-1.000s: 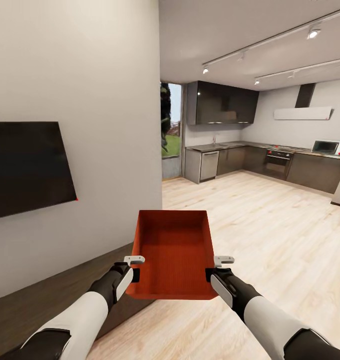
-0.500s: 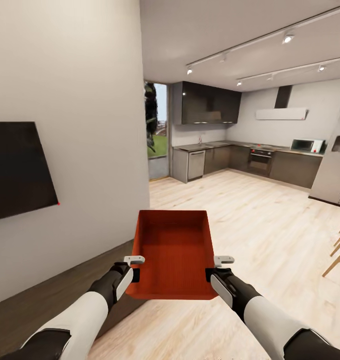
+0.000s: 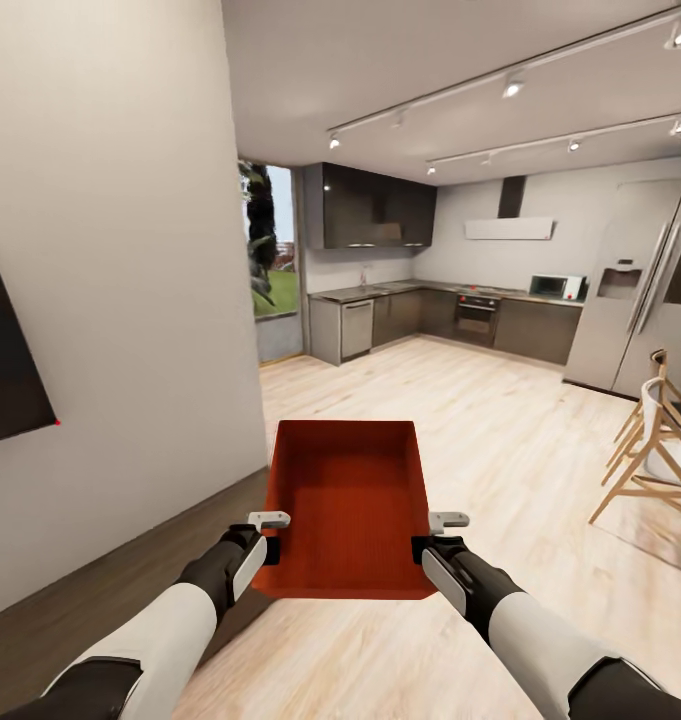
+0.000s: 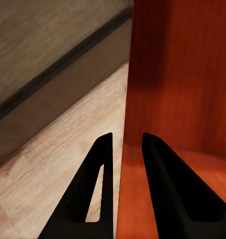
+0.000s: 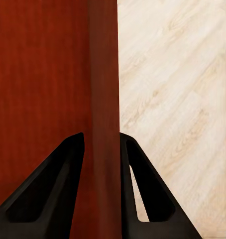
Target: Move the two storage containers from the living room to the garage. In the garage, place one container on the floor and stack the other container on top of it (either order is fine).
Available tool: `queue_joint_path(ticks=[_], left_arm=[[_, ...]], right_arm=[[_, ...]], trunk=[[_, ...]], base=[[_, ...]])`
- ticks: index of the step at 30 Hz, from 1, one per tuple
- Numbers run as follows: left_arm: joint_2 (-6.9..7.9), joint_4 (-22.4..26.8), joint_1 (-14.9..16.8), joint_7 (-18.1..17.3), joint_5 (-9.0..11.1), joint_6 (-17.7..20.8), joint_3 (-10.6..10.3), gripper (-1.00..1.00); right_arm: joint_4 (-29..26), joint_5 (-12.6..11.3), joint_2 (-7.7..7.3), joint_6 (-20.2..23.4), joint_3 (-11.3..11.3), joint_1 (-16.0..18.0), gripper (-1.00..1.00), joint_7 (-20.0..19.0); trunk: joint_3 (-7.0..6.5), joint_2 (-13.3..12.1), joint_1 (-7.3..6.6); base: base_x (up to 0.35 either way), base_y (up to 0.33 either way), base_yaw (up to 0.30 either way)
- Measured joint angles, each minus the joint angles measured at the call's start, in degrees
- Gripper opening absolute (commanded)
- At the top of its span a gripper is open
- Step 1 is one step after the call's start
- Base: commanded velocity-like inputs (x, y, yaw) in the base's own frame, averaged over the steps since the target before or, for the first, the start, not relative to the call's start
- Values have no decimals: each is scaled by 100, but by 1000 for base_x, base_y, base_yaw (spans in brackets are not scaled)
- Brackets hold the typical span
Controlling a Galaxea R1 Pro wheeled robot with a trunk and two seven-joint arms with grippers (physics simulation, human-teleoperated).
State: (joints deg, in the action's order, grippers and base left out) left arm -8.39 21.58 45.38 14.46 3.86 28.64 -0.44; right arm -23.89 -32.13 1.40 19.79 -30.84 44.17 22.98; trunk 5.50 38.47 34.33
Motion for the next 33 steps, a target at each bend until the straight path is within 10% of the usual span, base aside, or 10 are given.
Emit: queue_joint_path(ticks=[33], left_arm=[[-1, 0, 0, 0, 0, 0, -1, -100]], right_arm=[[-1, -8, -2, -1, -4, 0, -100, 1]], trunk=[[0, 0, 0]], base=[[0, 0, -260]])
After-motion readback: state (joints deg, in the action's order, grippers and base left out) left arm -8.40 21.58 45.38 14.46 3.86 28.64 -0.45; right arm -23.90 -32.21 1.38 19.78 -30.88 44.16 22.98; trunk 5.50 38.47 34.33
